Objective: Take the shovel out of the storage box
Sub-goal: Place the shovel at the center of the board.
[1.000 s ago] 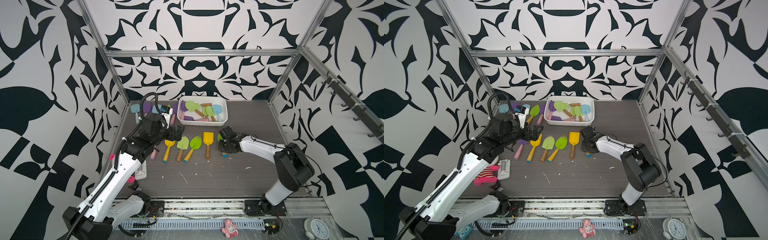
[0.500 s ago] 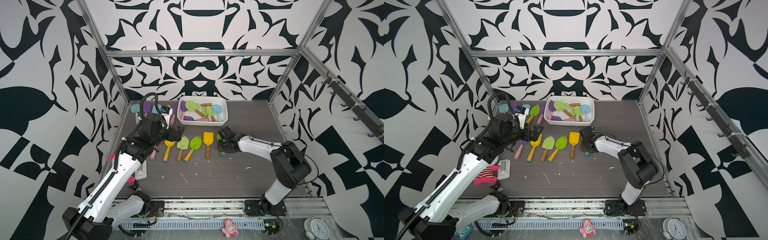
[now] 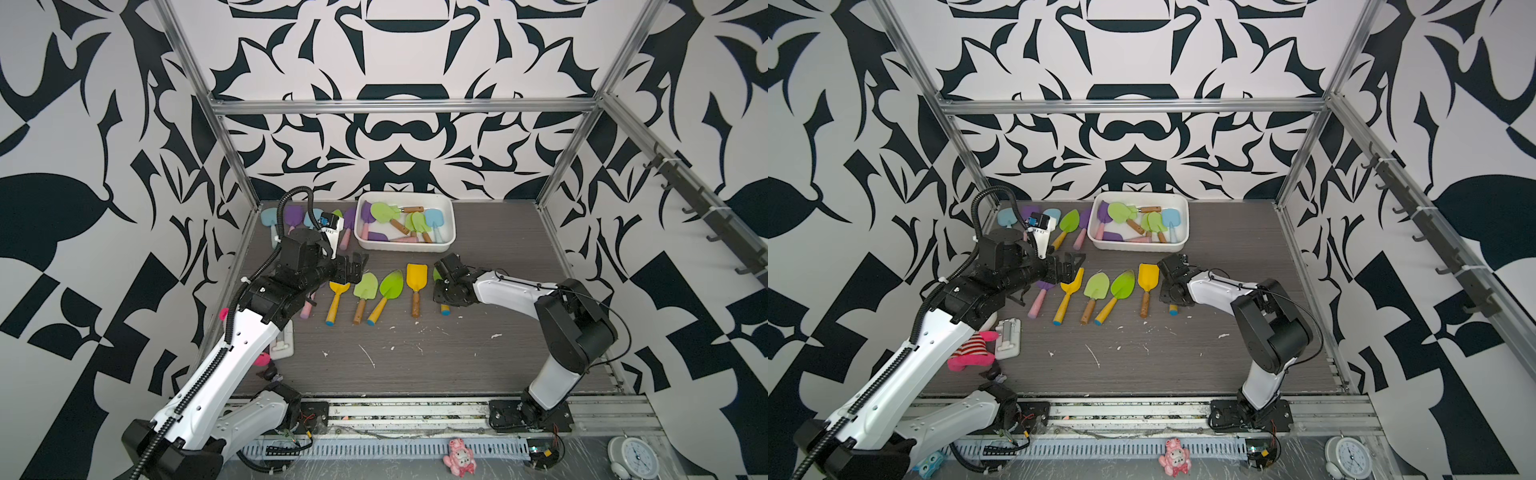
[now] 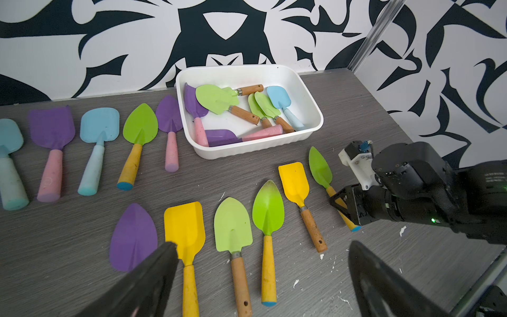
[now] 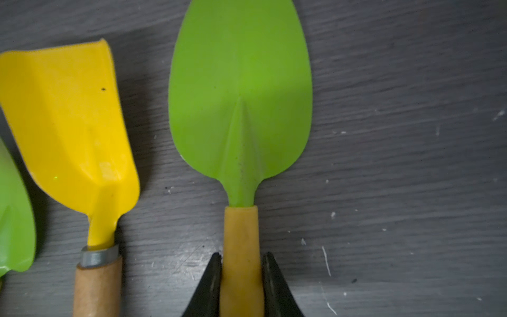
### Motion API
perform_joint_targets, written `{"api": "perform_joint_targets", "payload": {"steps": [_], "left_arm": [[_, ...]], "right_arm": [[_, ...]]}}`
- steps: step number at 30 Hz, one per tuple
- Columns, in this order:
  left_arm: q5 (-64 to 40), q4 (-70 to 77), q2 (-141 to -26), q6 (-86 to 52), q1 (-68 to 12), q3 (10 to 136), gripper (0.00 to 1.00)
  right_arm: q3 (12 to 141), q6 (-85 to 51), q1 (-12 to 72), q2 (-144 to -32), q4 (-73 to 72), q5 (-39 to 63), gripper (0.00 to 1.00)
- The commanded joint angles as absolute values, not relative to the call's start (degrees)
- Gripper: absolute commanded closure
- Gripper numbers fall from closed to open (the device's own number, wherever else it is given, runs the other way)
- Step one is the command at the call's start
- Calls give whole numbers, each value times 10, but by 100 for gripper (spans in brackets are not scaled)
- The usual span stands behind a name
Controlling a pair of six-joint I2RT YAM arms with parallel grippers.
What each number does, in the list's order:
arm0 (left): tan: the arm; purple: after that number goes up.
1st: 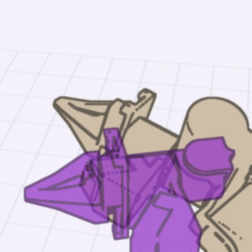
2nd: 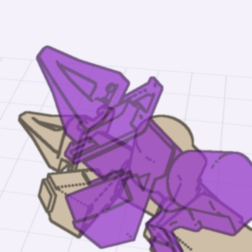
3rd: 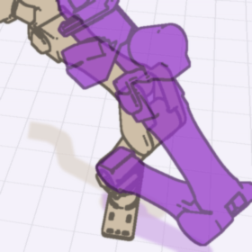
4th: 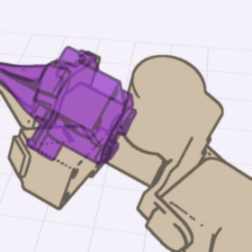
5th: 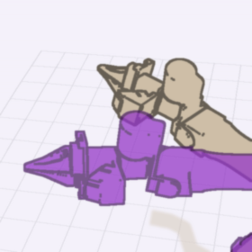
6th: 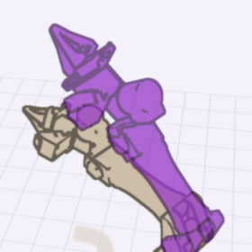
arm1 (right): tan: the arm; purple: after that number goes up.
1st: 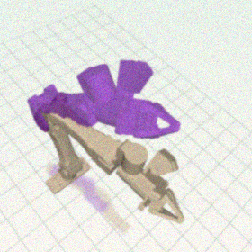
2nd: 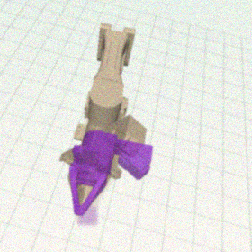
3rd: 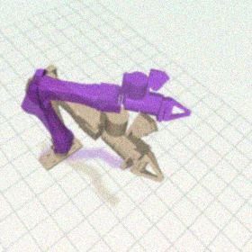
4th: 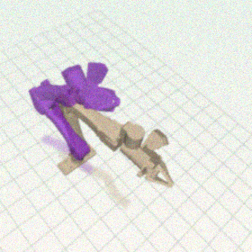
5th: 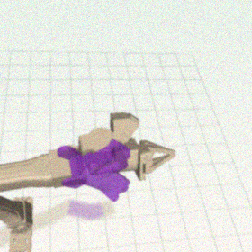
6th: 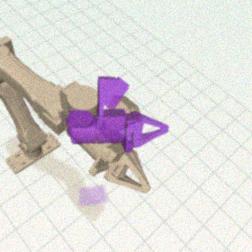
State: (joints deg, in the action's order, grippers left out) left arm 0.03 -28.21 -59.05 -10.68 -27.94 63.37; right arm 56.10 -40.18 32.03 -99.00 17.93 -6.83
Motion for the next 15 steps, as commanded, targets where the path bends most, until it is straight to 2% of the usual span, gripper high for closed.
{"api": "perform_joint_targets", "payload": {"steps": [1, 15], "left_arm": [[0, -282, -581, -111, -280, 625, 1], [-2, -279, -574, -114, -281, 613, 1]], "right_arm": [[566, -409, 324, -993, 174, -73, 100], [582, -407, 324, -1018, 174, -62, 100]]}}
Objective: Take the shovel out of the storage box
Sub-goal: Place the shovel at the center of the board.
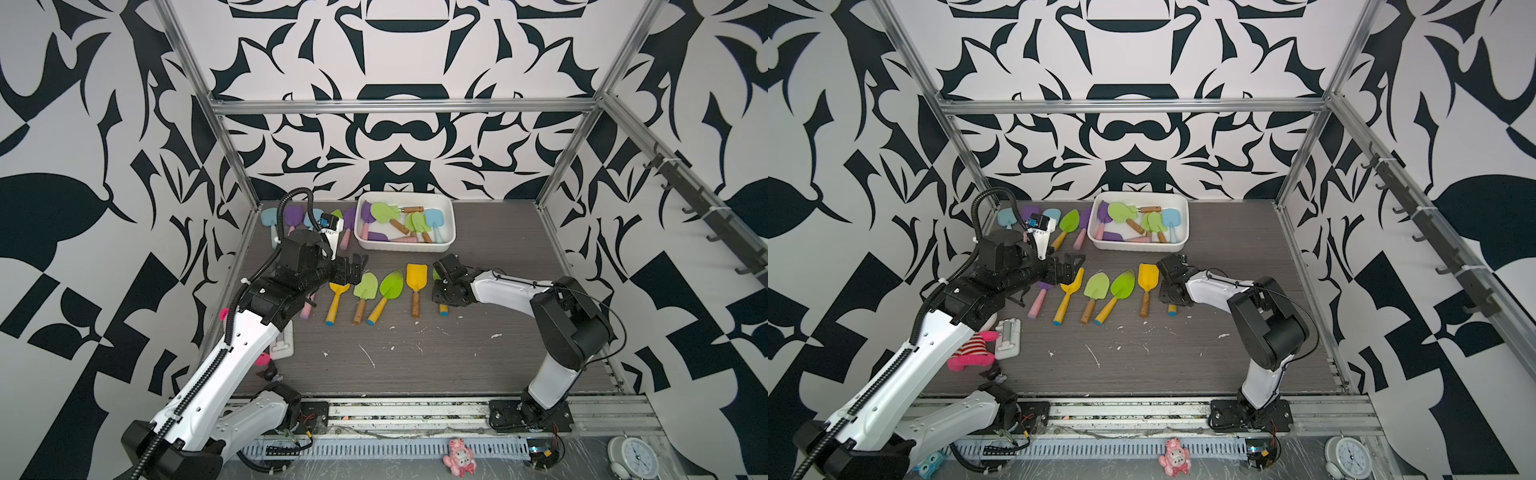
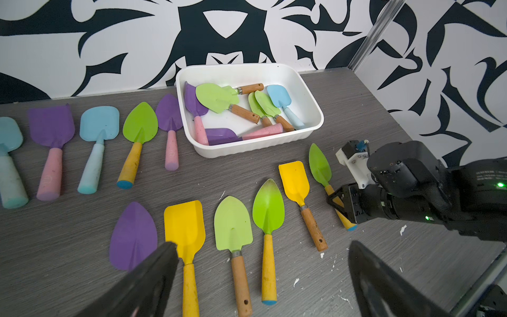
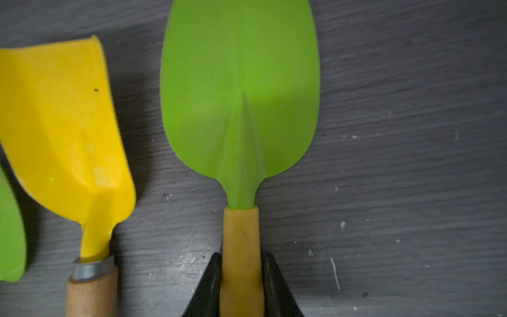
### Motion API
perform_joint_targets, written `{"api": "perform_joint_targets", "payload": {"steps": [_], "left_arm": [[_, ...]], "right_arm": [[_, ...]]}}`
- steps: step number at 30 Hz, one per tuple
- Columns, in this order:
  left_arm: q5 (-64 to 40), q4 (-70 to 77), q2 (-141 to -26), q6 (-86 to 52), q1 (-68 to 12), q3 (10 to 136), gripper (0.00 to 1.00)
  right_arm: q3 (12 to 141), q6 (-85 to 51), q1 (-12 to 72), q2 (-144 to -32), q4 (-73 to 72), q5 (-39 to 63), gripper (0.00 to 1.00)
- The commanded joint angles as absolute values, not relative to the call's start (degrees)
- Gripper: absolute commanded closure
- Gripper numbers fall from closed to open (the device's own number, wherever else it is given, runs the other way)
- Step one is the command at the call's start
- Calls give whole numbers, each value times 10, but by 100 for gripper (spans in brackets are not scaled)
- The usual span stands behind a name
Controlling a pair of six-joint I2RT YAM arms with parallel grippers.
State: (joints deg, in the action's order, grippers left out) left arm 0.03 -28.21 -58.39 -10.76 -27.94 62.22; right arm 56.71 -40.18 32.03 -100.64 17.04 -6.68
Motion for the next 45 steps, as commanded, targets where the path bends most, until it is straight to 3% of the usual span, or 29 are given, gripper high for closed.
{"api": "perform_joint_targets", "payload": {"steps": [1, 23, 45], "left_arm": [[-3, -278, -574, -114, -281, 613, 1], [-6, -272, -572, -125, -281, 611, 1], [0, -262, -589, -129, -281, 614, 1]], "right_arm": [[585, -406, 324, -1021, 175, -62, 100], [603, -387, 324, -1057, 198, -64, 96], [598, -388, 324, -1057, 203, -56, 75]]}}
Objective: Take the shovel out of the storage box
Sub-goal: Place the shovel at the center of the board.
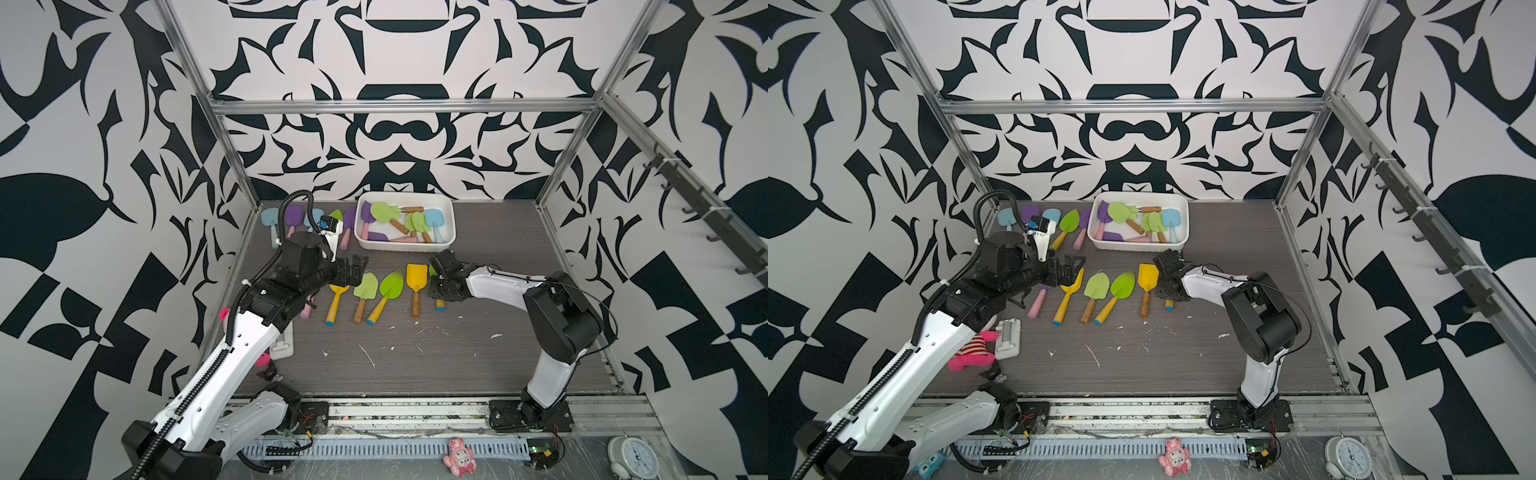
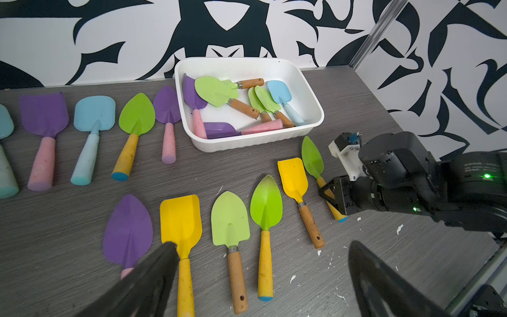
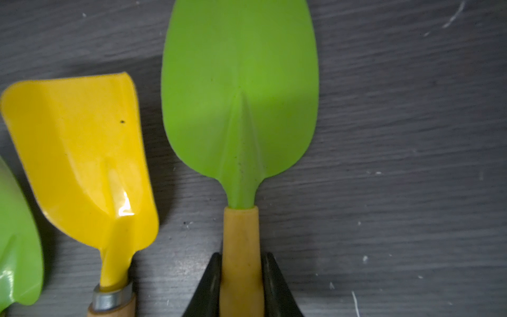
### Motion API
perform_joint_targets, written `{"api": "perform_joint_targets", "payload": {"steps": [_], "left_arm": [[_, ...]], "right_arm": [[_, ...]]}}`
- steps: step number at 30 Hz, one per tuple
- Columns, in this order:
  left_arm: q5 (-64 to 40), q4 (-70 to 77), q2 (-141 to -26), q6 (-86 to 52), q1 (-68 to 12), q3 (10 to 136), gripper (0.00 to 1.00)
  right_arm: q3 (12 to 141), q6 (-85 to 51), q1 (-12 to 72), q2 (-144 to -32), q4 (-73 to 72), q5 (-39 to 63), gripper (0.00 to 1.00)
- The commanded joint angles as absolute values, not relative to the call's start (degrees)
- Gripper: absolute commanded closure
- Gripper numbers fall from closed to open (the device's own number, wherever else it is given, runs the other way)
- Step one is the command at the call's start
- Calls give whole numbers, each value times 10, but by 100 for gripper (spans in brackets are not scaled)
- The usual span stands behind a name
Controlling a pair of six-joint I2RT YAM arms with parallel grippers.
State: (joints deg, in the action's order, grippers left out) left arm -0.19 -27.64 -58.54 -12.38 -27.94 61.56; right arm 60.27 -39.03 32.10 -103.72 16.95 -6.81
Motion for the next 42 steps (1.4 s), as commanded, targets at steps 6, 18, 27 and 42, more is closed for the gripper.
{"api": "perform_joint_targets", "payload": {"steps": [6, 18, 27, 42], "left_arm": [[0, -265, -598, -129, -281, 621, 1], [16, -263, -604, -128, -281, 627, 0], [26, -261, -609, -134, -281, 631, 1], [36, -258, -612, -134, -281, 635, 1]], "right_arm": [[606, -385, 324, -1053, 210, -55, 61], [620, -366, 324, -1031, 224, -46, 46], [617, -347, 324, -987, 237, -58, 30], [600, -330, 299, -886, 232, -54, 13]]}}
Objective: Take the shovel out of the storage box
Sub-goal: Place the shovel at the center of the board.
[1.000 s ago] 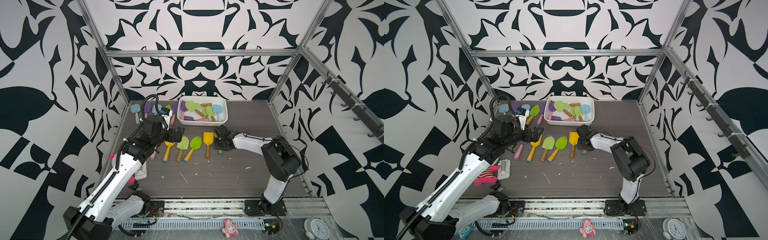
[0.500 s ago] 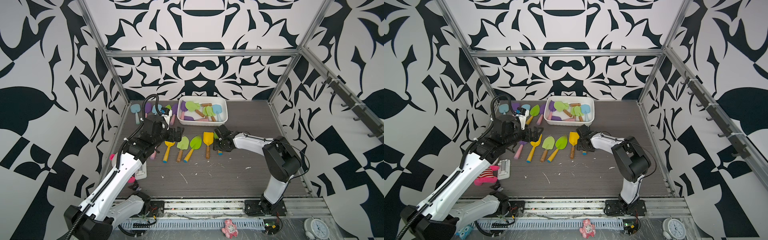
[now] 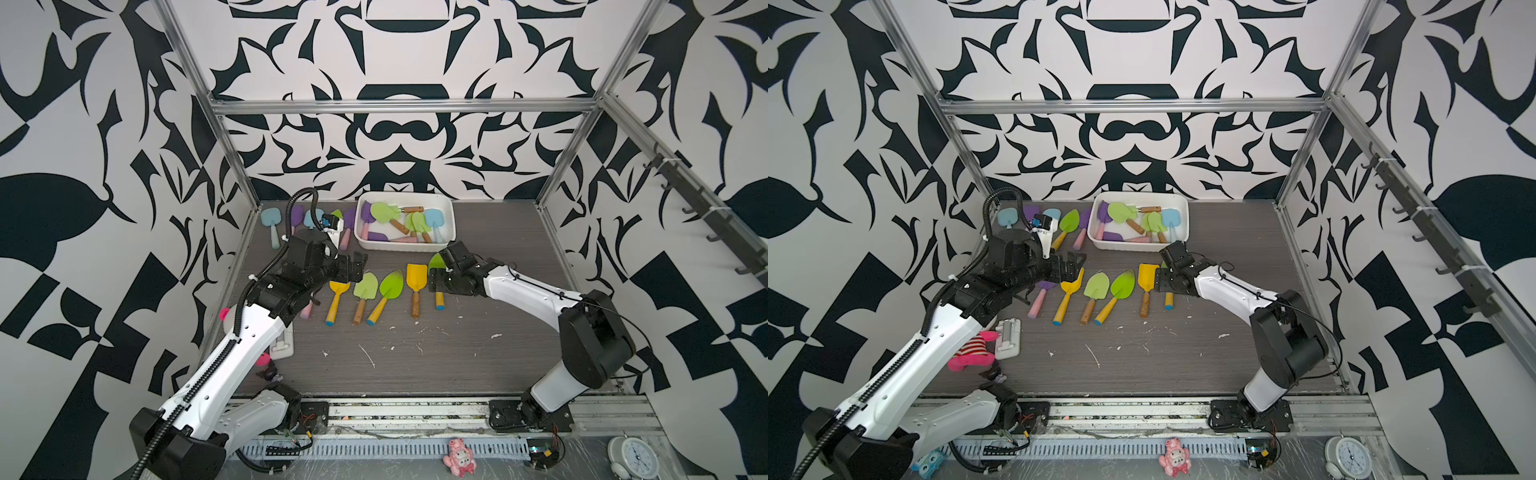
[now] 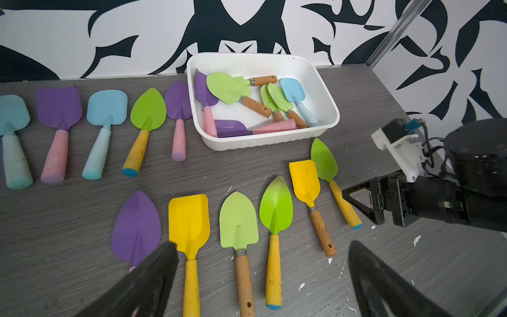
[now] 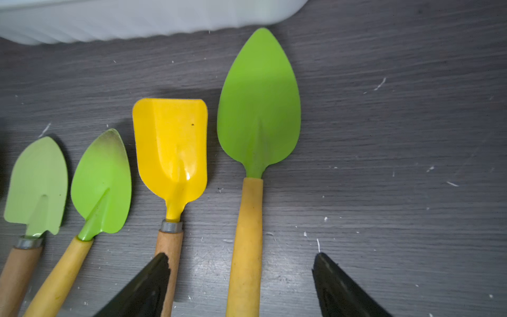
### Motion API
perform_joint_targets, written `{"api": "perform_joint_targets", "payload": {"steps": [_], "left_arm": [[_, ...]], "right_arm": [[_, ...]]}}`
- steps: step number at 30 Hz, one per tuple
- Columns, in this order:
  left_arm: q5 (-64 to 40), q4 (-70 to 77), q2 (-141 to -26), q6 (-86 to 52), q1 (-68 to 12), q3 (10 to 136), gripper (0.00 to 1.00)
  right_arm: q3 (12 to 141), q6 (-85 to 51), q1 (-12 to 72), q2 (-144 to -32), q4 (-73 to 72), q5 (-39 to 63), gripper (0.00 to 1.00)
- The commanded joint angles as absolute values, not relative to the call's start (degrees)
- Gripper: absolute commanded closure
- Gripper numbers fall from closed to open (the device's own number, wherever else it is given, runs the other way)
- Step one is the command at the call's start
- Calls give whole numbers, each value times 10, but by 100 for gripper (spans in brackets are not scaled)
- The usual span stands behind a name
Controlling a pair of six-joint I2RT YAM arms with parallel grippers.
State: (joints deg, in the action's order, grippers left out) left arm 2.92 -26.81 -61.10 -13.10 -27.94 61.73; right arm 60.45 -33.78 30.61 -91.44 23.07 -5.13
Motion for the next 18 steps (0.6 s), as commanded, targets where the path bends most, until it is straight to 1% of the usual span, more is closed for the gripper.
{"api": "perform_joint_targets", "payload": {"steps": [1, 11, 18], "left_arm": [[37, -258, -612, -133, -281, 636, 1], [55, -268, -613, -121, -281, 650, 1], [66, -274, -619, -112, -281, 659, 1]], "right_arm": [[597, -329, 296, -877, 229, -50, 12], [588, -312, 271, -799, 219, -26, 6], [606, -308, 254, -770, 240, 2, 5]]}}
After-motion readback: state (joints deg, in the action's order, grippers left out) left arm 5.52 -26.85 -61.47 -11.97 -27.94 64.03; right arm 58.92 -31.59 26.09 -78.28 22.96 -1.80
